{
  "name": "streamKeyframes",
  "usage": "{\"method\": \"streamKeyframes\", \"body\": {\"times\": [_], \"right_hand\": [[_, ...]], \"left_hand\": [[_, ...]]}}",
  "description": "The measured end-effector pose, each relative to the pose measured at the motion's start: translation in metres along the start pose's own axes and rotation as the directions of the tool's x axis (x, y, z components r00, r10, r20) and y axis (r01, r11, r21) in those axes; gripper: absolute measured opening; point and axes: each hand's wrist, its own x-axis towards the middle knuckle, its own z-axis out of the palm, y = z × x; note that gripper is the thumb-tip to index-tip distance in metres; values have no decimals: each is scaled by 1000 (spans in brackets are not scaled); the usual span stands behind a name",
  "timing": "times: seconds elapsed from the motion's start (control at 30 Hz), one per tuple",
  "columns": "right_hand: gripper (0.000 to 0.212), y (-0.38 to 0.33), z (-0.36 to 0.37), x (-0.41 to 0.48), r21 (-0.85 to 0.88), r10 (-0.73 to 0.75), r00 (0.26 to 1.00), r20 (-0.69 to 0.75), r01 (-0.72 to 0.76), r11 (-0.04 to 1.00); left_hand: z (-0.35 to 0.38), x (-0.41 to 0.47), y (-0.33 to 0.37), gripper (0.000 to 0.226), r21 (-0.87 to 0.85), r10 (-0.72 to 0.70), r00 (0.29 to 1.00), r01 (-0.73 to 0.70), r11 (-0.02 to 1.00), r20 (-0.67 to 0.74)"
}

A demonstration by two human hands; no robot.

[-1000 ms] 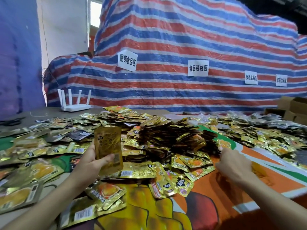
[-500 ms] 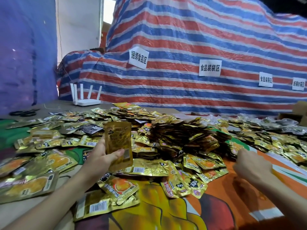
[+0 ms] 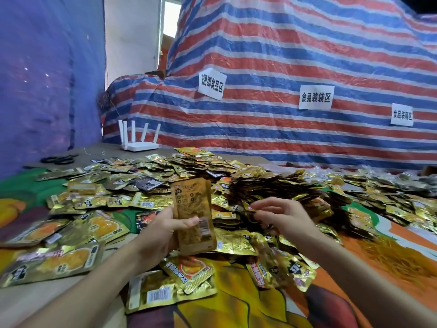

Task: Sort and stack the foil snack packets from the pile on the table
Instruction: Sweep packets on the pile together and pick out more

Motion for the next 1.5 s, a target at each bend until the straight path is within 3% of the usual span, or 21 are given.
{"method": "streamKeyframes", "body": {"times": [0.13, 0.23, 0.43, 0.57, 0.63, 0.7, 0.77, 0.93, 1.0, 1.07, 1.13, 1.23, 1.33, 1.5], "right_hand": [[22, -13, 68, 24, 270, -39, 996, 83, 15, 963], [16, -20, 99, 39, 356, -61, 994, 87, 26, 934], [11, -11, 108, 45, 113, -268, 963, 7, 265, 958], [11, -1, 98, 44, 56, -212, 965, 155, 206, 977], [14, -3, 91, 43, 314, -147, 950, 277, 55, 948], [13, -8, 83, 43, 586, -158, 899, 409, -125, 801], [9, -10, 76, 44, 719, -215, 853, 475, -236, 654], [9, -7, 67, 40, 905, -304, 854, 421, -372, 208], [19, -6, 66, 40, 913, -321, 855, 407, -393, 109], [32, -7, 68, 39, 913, -294, 866, 404, -364, 182], [37, -9, 73, 40, 890, -253, 883, 394, -299, 343], [44, -10, 77, 42, 858, -237, 906, 350, -209, 469], [55, -7, 76, 44, 799, -193, 946, 261, -100, 593], [67, -8, 85, 36, 640, -192, 960, 203, 18, 768]], "left_hand": [[-2, -1, -1, 45, -153, -27, 1000, 27, 988, 5], [-7, 1, 2, 40, -246, -29, 999, 19, 969, -36], [-13, 6, 2, 47, -121, -55, 980, 32, 992, -191], [-14, 2, 7, 32, -238, -75, 991, 45, 970, -115], [-17, 1, 9, 24, -336, -89, 995, 70, 939, -41], [-21, 1, 10, 24, -395, -87, 996, 80, 915, 1], [-24, 0, 11, 24, -413, -65, 997, 73, 908, 34], [-14, -5, 10, 22, -329, -38, 982, 98, 939, 183], [-11, -5, 8, 27, -296, -63, 971, 131, 946, 231], [-10, -3, 6, 31, -272, -65, 965, 136, 953, 253], [-9, -2, 4, 32, -253, -71, 969, 132, 958, 235], [-9, 1, 3, 29, -230, -50, 997, 63, 971, 63], [-12, 3, 3, 42, -142, -11, 993, -6, 990, -116], [-16, 5, -7, 47, 140, 26, 975, 5, 990, -223]]}}
